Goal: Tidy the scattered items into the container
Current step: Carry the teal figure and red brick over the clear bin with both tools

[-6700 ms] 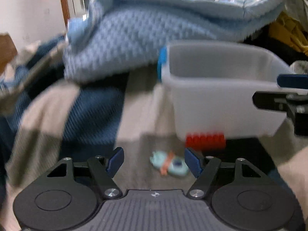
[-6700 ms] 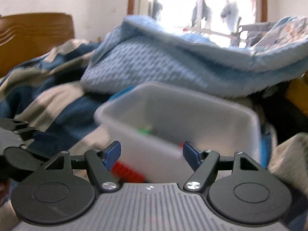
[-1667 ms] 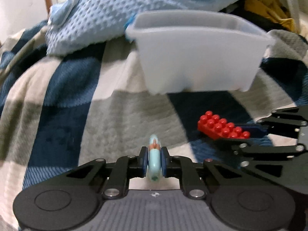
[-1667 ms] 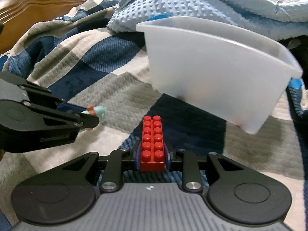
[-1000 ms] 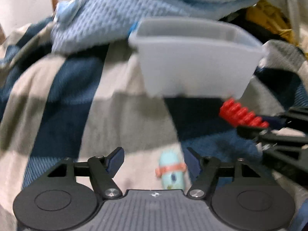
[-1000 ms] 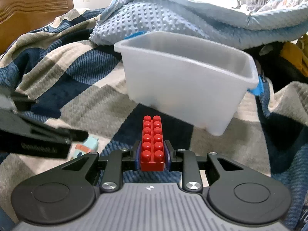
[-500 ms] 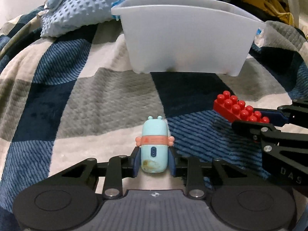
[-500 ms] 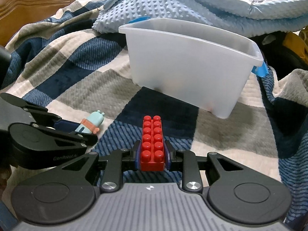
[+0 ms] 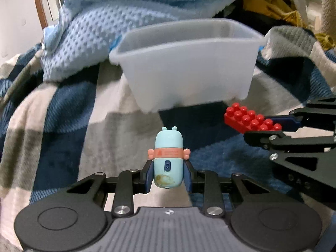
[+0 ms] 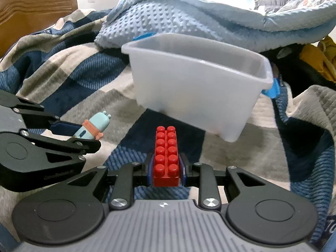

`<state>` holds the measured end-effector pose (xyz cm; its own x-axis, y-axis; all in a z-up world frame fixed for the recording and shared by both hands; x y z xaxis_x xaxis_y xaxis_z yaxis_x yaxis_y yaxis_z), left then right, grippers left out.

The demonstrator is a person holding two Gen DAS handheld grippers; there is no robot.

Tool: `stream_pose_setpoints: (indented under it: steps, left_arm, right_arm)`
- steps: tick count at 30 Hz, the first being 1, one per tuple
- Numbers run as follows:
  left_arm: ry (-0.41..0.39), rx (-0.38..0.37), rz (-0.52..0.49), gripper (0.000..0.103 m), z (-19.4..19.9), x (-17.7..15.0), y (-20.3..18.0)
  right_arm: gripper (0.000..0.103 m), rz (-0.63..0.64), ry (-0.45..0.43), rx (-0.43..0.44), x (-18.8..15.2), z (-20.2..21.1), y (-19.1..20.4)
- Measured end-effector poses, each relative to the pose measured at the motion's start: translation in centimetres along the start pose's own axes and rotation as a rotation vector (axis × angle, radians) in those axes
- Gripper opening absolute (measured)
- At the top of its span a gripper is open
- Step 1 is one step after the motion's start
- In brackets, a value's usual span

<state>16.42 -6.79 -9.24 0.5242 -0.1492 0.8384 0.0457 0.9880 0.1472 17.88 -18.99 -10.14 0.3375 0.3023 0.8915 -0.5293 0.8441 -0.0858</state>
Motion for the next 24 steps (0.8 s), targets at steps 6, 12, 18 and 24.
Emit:
stream_pose_setpoints:
  steps: [6, 12, 18, 24]
  left_arm:
    - [-0.065, -0.003, -0.023, 0.033, 0.9, 3.5, 0.0]
    - [-0.157, 0.005, -0.027, 0.033, 0.9, 8.5, 0.4]
    - [-0.210, 0.012, -0.017, 0.033, -0.9, 12.6, 1.0]
    - [-0.225, 0.030, -0.028, 0.033, -4.0, 15.2, 1.6]
  right_arm:
    - [0.027, 0.005, -0.055, -0.023, 2.5, 0.7, -1.2]
    - [0.027, -0.010, -0.152, -0.049, 6.5, 1.1, -3.1]
    - [0.027, -0.036, -0.214, -0.068, 9.6, -0.3, -5.4]
    - [0.027, -0.040, -0.244, -0.081, 11.5, -2.7, -7.5]
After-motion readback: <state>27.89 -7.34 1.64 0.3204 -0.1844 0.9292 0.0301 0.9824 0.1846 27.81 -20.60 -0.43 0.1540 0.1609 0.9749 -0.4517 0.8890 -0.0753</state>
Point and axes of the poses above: each gripper's, at about its wrist camera, not at the fingertips, and z roughly against the way its jaws point, y to its left, x to its top, the point moved 4 cm from there along -z, roughly the way its jaws point, and after that the axes turned 13 degrees about -y, right-handed, at the moved point
